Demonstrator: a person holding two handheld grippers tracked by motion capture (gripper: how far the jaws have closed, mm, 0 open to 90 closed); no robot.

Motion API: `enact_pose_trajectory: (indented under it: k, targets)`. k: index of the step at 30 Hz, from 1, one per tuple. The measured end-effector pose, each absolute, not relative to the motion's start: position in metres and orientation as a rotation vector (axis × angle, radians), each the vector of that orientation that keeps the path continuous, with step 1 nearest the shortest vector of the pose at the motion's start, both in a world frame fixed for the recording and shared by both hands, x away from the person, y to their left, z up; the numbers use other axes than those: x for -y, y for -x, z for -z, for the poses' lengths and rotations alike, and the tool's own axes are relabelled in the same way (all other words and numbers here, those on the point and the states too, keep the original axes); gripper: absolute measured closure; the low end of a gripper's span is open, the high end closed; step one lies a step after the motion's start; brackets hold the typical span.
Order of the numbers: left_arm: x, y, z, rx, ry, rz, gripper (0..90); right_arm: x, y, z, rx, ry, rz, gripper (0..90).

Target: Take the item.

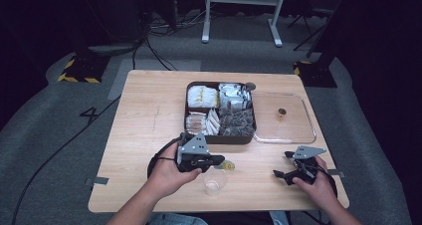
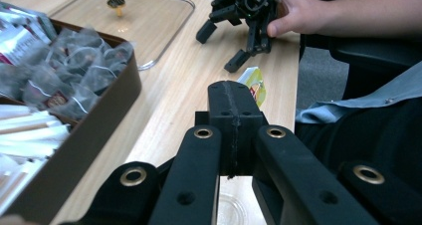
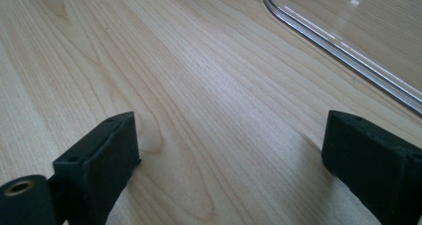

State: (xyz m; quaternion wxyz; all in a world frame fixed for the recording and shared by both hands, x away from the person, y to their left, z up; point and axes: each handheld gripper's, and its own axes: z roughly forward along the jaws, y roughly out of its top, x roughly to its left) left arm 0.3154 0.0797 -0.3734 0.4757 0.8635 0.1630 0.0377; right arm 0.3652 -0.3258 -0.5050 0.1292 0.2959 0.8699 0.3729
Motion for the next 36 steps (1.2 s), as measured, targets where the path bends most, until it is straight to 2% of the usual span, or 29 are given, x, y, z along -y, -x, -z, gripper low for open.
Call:
enact_pose_trajectory:
  k: [25, 26, 27, 30, 36]
  targets:
    - [-0.084, -0.306, 0.405, -0.427, -2.098, -0.022, 90.0, 0.326, -0.365, 0.505, -2.527, -0.864, -1.084, 7.9]
    - [-0.084, -0.306, 0.406, -0.444, -2.081, -0.007, 82.9, 0.326, -0.365, 0.505, -2.526, -0.865, -1.084, 7.9]
    - [-0.085, -0.306, 0.406, -0.454, -2.074, -0.007, 68.7, 0.326, -0.365, 0.505, -2.526, -0.865, -1.084, 7.9]
    - [-0.087, -0.305, 0.405, -0.453, -2.07, -0.025, 62.0, 0.325, -0.365, 0.505, -2.526, -0.866, -1.084, 7.9]
    - [-0.091, -0.307, 0.406, -0.454, -2.07, -0.044, 55.5, 0.325, -0.365, 0.505, -2.525, -0.867, -1.084, 7.9]
